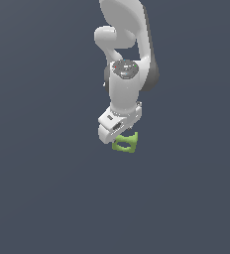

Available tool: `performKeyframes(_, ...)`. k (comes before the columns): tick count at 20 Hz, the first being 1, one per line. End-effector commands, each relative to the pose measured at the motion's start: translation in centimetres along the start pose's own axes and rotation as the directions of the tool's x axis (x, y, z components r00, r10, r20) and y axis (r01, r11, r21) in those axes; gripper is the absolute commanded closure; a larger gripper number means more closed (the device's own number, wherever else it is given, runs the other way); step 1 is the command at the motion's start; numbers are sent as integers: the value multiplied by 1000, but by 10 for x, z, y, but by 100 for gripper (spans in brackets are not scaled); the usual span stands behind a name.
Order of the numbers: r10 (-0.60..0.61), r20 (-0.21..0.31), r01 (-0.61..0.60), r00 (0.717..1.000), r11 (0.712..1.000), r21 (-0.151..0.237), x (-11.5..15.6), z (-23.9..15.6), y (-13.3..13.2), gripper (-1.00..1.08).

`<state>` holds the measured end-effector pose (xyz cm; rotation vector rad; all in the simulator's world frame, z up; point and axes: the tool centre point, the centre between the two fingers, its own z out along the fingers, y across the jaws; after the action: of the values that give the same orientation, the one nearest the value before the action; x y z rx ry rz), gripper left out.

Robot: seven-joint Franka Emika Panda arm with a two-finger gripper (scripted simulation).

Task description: Pick up the object and move it to a goal position.

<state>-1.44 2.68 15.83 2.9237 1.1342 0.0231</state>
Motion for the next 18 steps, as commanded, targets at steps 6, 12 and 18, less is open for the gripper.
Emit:
performKeyframes(6,-218,3,218,976,976,5,-2,4,-11,-92)
performKeyframes(12,-382,4,382,924,924,9,-4,8,-20,-92)
performKeyframes(18,-503,4,503,864,864,13,-5,10,-27,-92)
